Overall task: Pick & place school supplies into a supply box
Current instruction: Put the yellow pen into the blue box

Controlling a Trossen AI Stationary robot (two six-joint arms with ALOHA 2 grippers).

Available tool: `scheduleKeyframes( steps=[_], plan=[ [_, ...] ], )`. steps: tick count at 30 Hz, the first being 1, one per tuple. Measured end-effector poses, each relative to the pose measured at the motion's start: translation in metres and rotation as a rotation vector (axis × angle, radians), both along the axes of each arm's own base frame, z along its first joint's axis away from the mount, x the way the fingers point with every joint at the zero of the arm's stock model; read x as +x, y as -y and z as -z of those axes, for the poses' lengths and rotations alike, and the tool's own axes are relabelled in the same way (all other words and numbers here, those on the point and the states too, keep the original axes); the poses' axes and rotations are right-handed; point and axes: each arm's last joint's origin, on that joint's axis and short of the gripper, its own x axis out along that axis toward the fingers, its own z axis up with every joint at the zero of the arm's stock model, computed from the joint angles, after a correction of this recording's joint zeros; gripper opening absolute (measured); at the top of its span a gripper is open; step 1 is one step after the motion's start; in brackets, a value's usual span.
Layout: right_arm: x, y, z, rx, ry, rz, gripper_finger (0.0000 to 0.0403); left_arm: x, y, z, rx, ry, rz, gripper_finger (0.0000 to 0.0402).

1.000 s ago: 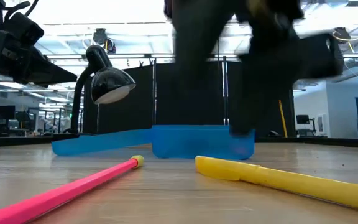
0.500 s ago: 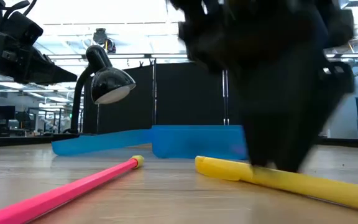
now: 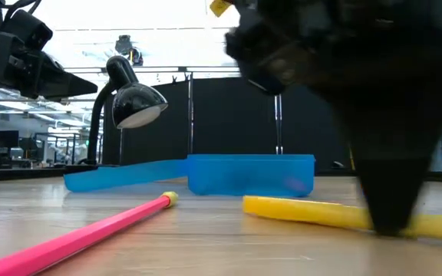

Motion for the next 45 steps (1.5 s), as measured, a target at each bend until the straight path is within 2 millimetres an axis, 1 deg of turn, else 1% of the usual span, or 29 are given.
scheduleKeyframes(
  steps=[2,4,6,8,13,15,19,21,23,26,29,32,36,40,42,45],
  plan=[
    [-0.006,0.000,0.006,-0.032,-0.060,-0.033,0.0180,0.000,0.000,0.000,0.000,0.000,-0.001,0.0037],
    [-0.014,0.001,0.006,-0.046,-0.129,-0.064,0.0180,0.000,0.000,0.000,0.000,0.000,-0.001,0.0037],
    [-0.021,0.004,0.009,-0.056,-0.177,-0.062,0.0175,0.000,0.000,0.000,-0.003,0.001,-0.001,0.0037],
    [-0.023,0.005,0.009,-0.055,-0.181,-0.079,0.0168,0.000,0.000,0.000,-0.003,0.002,-0.001,0.0037],
    [-0.019,0.002,0.011,-0.044,-0.121,-0.230,0.0144,0.000,0.000,0.000,-0.004,0.003,-0.001,0.0037],
    [-0.019,0.002,0.011,-0.059,-0.104,-0.245,0.0136,0.000,0.000,0.000,-0.004,0.002,-0.001,0.0037],
    [-0.022,0.002,0.010,-0.084,-0.128,-0.231,0.0128,0.000,0.000,0.000,-0.005,-0.001,-0.001,0.0037],
    [-0.026,0.000,0.008,-0.105,-0.130,-0.275,0.0129,0.000,0.000,0.000,-0.005,-0.002,-0.001,0.0037],
    [-0.031,-0.002,0.004,-0.155,-0.138,-0.362,0.0131,0.000,0.000,0.000,-0.007,-0.002,0.001,0.0037],
    [-0.037,-0.005,-0.004,-0.243,-0.100,-0.461,0.0134,0.000,0.000,0.000,-0.020,0.001,-0.001,0.0037],
    [-0.041,-0.009,-0.013,-0.318,-0.048,-0.547,0.0138,0.000,0.000,0.000,-0.033,0.003,-0.001,0.0037],
    [-0.043,-0.014,-0.019,-0.353,-0.005,-0.637,0.0140,0.000,0.000,0.000,-0.035,0.004,0.001,0.0037],
    [-0.042,-0.016,-0.030,-0.311,0.035,-0.658,0.0144,0.000,0.000,0.001,-0.039,0.003,0.000,0.0037],
    [-0.044,-0.013,-0.040,-0.195,0.000,-0.634,0.0150,0.000,0.000,0.001,-0.046,0.005,-0.001,0.0037],
    [-0.045,-0.012,-0.049,-0.166,0.021,-0.630,0.0154,0.000,0.000,0.001,-0.046,0.005,-0.001,0.0037],
    [-0.049,-0.010,-0.070,-0.141,0.062,-0.624,0.0159,0.000,0.000,0.001,-0.047,0.005,-0.001,0.0037]
  ],
)
